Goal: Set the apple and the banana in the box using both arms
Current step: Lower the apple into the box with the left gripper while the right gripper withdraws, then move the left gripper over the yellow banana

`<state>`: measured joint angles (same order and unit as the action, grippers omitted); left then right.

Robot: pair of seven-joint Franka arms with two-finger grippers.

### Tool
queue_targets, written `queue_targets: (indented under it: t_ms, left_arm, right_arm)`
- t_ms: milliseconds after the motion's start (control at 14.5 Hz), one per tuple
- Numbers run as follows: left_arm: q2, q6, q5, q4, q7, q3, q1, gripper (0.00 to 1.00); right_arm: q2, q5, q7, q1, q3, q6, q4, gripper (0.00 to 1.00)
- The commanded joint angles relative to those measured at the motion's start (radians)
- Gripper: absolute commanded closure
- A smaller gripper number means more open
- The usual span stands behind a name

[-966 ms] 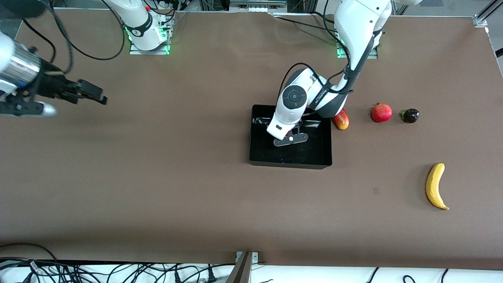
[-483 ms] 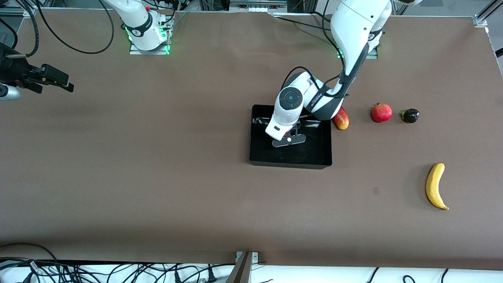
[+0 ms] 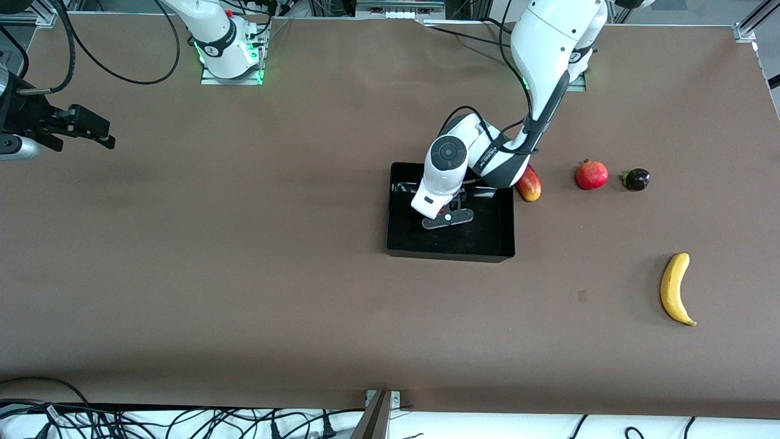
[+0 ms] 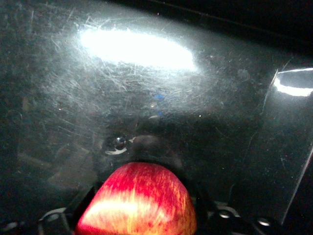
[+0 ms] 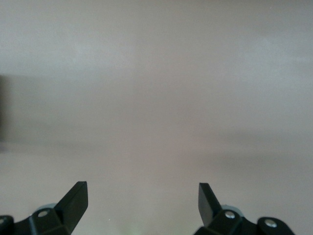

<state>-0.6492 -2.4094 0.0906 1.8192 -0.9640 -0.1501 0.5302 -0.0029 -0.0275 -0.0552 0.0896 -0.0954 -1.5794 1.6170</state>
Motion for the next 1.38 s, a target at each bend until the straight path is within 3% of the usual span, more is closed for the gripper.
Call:
queue_targets:
  t_ms: [0, 276, 552, 897, 1310]
  left_arm:
    - [0.043, 0.114, 0.034, -0.046, -0.035, -0.029, -0.041, 0.00]
    - [0.124, 0.442, -0.027, -0.231, 0.078, -0.074, -0.181, 0.00]
    - [0.187, 0.621, -0.046, -0.302, 0.475, -0.077, -0.421, 0.00]
    - [0.140, 0.549, 0.036, -0.302, 1.014, -0.043, -0.691, 0.00]
    - [-0.012, 0.224, 0.176, -0.299, 1.416, -0.043, -0.869, 0.00]
  right_arm:
    - [0.015, 0.015, -0.011, -0.008, 0.013, 0.006, -0.057, 0.00]
    - [0.029, 0.015, -0.005, -0.010, 0.006, 0.002, -0.060, 0.00]
    - [0.031, 0.021, -0.005, -0.011, 0.005, -0.014, -0.060, 0.00]
    - [0.037, 0.021, -0.006, -0.013, 0.005, -0.019, -0.060, 0.00]
    - [0.037, 0.020, -0.005, -0.011, 0.006, -0.027, -0.060, 0.00]
